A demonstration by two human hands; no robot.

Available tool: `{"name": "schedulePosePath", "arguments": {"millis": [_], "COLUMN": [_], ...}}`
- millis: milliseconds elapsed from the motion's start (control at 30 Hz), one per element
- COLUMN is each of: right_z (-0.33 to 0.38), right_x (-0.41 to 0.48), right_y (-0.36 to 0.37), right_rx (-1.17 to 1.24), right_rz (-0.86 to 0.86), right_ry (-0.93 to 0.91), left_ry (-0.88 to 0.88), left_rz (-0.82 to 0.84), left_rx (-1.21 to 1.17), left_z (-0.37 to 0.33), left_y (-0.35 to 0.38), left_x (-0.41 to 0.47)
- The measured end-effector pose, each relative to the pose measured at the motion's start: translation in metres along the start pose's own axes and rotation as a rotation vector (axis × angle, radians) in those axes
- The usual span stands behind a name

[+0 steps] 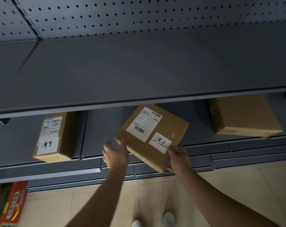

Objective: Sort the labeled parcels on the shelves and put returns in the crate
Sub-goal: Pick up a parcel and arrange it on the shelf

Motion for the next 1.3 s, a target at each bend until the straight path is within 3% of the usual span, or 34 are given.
{"name": "schedulePosePath", "arguments": {"millis": [200, 333, 467, 767, 1300], "right_z": [0.004, -0.004, -0.014, -0.017, 0.012], "right_x": [0.018, 0.026, 0.029, 0.01, -0.126], "right_y": [-0.025, -0.036, -0.034, -0.039, -0.078], "right_rx": [-0.122, -0.172, -0.078, 0.012, 0.077], "right_rz": [0.002, -0.047, 0.027, 0.159, 0.227], "right_ry": [0.027, 0.017, 0.063, 0.039, -0.175], "left_ry": [0.102, 0.055, -0.01, -0.07, 0.057], "left_rz": [0.421, 0.44, 0.514, 0.475, 0.569], "left_rx": [0.14, 0.111, -0.038, -0.289, -0.601], "left_z": [-0.026, -0.011, 0.01, 0.025, 0.02], "left_y": [0.022, 0.029, 0.035, 0.016, -0.071], "left_x": [0.043, 0.028, 0.014, -0.016, -0.138]}}
Point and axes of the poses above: each hand's wrist, its own x-axis towards the middle knuckle, its own y-axis out of the palm, z = x × y, the point moved 7 cm from there along x, towards the middle knuckle, and after that the axes turned 6 degrees about z, right-handed, at the moved point
